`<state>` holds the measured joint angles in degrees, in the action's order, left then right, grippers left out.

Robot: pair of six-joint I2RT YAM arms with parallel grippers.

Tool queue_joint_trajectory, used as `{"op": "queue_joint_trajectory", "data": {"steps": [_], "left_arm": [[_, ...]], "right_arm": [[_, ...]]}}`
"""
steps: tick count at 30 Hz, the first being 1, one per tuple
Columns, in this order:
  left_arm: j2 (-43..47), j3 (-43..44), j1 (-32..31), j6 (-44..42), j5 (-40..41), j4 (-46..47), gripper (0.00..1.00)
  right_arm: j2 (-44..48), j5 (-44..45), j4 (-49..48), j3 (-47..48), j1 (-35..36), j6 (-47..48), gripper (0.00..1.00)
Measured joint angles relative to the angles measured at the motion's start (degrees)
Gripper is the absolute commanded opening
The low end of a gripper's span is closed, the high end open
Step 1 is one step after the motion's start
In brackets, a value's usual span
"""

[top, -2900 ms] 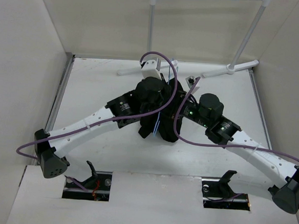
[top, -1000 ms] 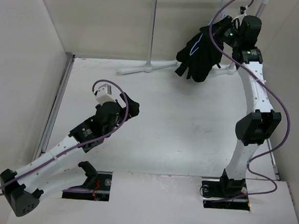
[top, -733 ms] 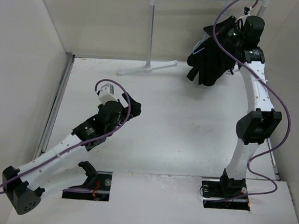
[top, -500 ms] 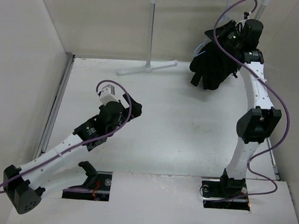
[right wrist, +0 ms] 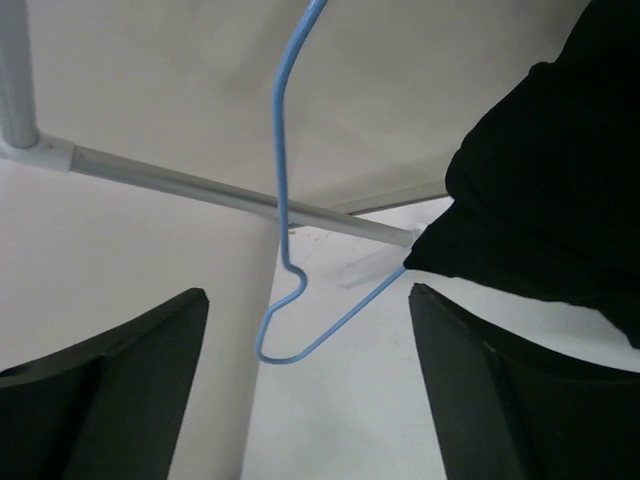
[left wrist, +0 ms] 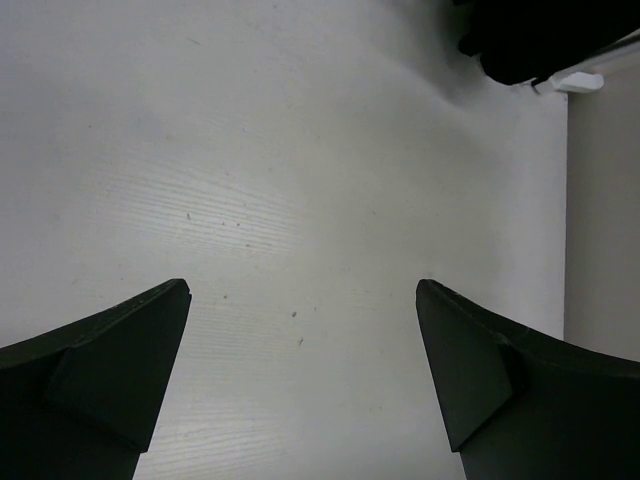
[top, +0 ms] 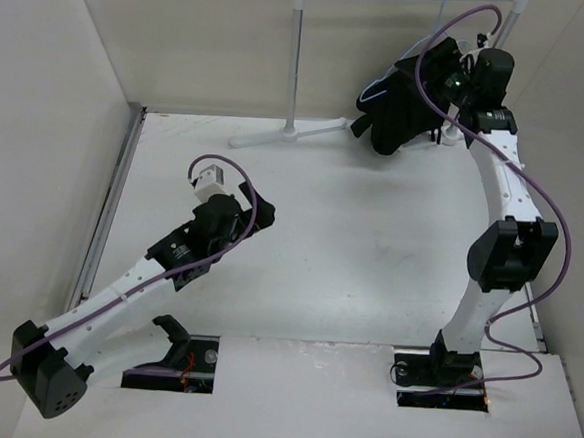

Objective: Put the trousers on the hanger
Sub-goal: Place the hanger at the clothesline, then reset both arms

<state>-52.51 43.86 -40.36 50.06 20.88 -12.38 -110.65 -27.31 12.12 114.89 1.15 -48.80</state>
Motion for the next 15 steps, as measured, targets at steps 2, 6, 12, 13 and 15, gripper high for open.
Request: {"op": "queue_joint_trajectory", "data": {"steps": [2,6,12,13,15], "left_arm": [[-0.55,0.11,1.38,-0.02,-0.57,-1.01,1.0],[-2.16,1.03,4.5,-0.2,-2.27,-3.39,1.0],[-6.01,4.2,5.99,-1.07,-3.43,-7.26,1.0],[-6.86,4.85,5.7,-1.25,-3.5,-7.96,1.0],[-8.79,6.27,4.85,-1.6,-3.52,-9.07,1.0]], "right_arm": [[2.71,0.5,-0.15,-2.45,-0.11,0.48,0.99],[10.91,2.12,-0.63,-9.64,-0.7,1.31,1.0],[30.42,8.39,-3.21,-30.53,-2.23,2.1,1.0],[33.75,9.68,-3.48,-34.62,-2.29,2.1,1.0],[40.87,12.79,-3.63,-44.3,-2.34,2.08,1.0]]}}
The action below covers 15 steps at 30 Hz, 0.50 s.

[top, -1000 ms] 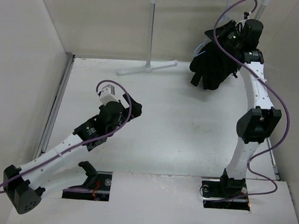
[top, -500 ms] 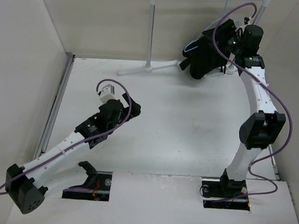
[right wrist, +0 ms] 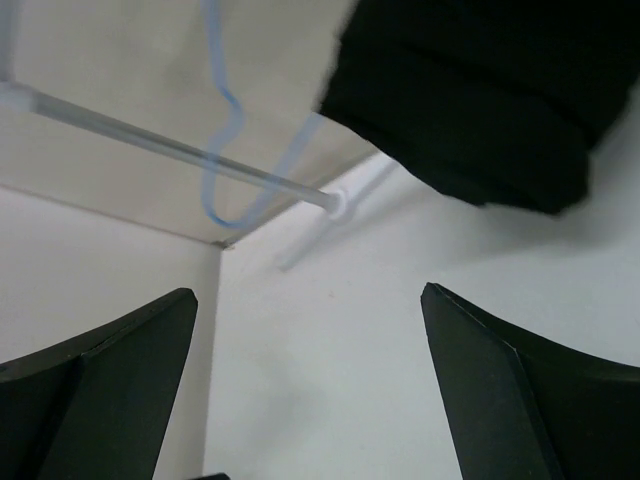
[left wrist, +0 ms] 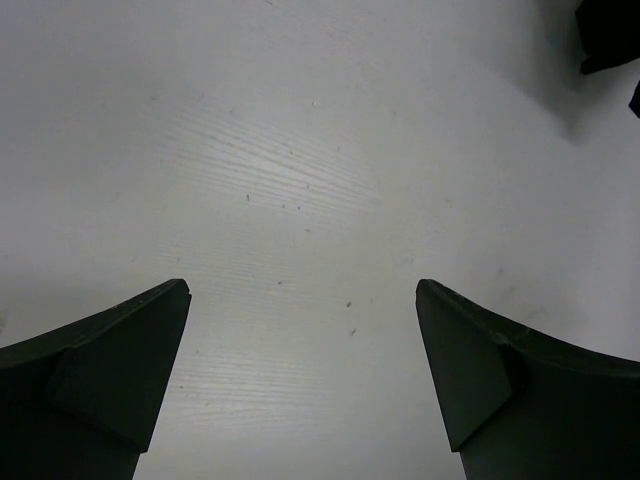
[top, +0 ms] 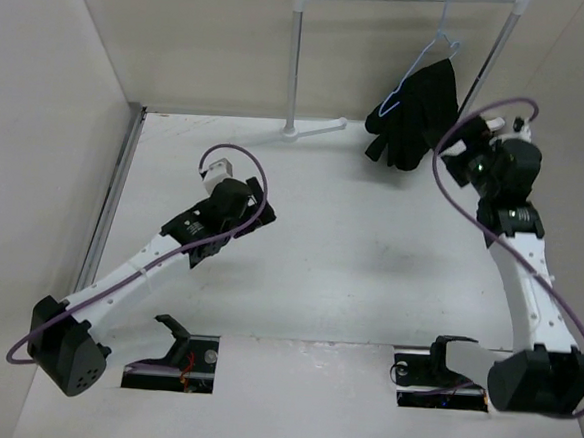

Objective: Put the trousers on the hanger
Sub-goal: Reset both arms

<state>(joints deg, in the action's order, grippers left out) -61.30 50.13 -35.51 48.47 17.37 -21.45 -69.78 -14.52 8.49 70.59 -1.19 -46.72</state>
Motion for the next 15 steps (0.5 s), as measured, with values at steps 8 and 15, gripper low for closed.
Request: {"op": "queue_joint_trajectory", "data": {"steps": [8,15], "left_arm": [[-9.07,3.32,-5.44,-0.92,-0.68,-1.29,1.0],[-13.68,4.07,-8.57,-2.47,-1.14,-1.03,1.0]], "right_arm": [[20.11,12.15,9.62,-31.04,0.02,-0.07,1.0],[33.03,16.31,18.29,-39.85,-1.51,-0.76,1.0]]}}
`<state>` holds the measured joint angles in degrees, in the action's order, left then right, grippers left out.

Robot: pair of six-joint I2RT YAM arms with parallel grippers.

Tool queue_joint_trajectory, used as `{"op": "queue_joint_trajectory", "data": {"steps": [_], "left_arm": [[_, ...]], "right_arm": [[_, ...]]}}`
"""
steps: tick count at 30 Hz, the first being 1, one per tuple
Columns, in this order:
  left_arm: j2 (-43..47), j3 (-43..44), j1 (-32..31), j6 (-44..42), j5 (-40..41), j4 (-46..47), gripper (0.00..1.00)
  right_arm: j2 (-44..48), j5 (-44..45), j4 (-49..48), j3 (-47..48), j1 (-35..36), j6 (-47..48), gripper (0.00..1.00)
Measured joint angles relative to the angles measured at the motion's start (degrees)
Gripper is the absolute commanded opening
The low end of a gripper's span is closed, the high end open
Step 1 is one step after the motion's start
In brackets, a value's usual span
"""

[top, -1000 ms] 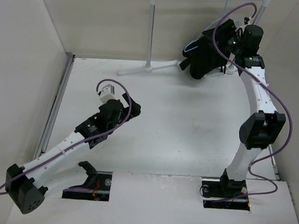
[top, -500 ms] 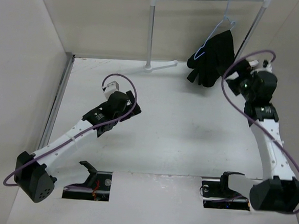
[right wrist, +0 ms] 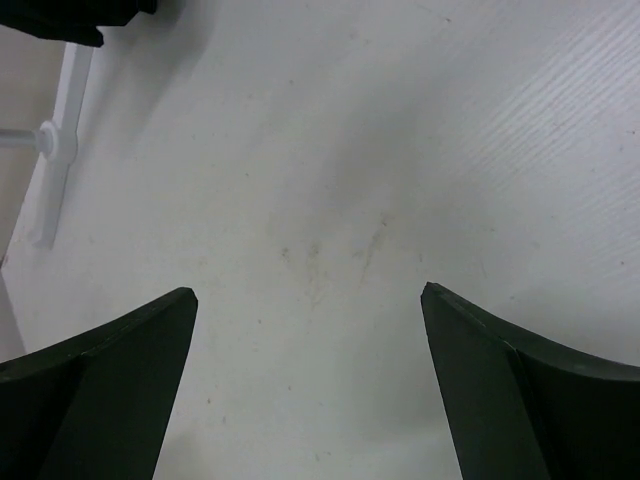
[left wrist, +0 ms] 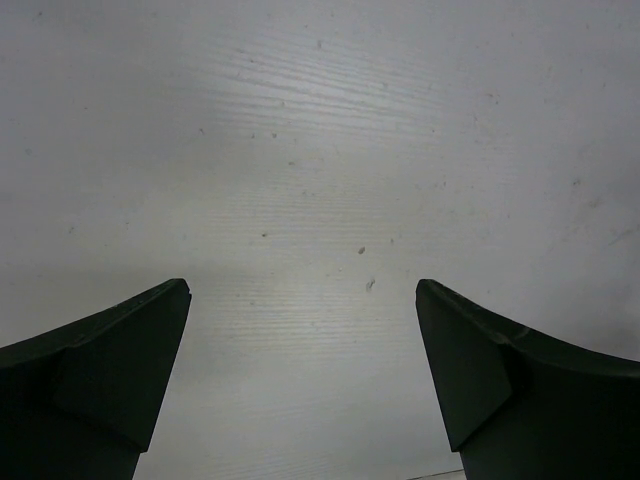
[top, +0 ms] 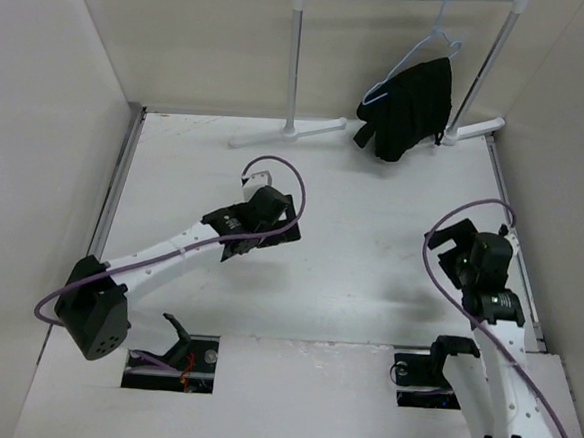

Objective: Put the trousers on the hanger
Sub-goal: Reset both arms

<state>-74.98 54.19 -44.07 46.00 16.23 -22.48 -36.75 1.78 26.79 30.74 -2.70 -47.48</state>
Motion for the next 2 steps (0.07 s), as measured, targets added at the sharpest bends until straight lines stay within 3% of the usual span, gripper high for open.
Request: {"op": "queue_joint_trajectory", "data": {"steps": [2], "left_arm": [[-0.79,0.66,-0.33,-0.59,-0.28,0.35,1.0]], "right_arm": [[2.14,0.46,1.07,-1.27,-0.35,-0.22,1.0]]}}
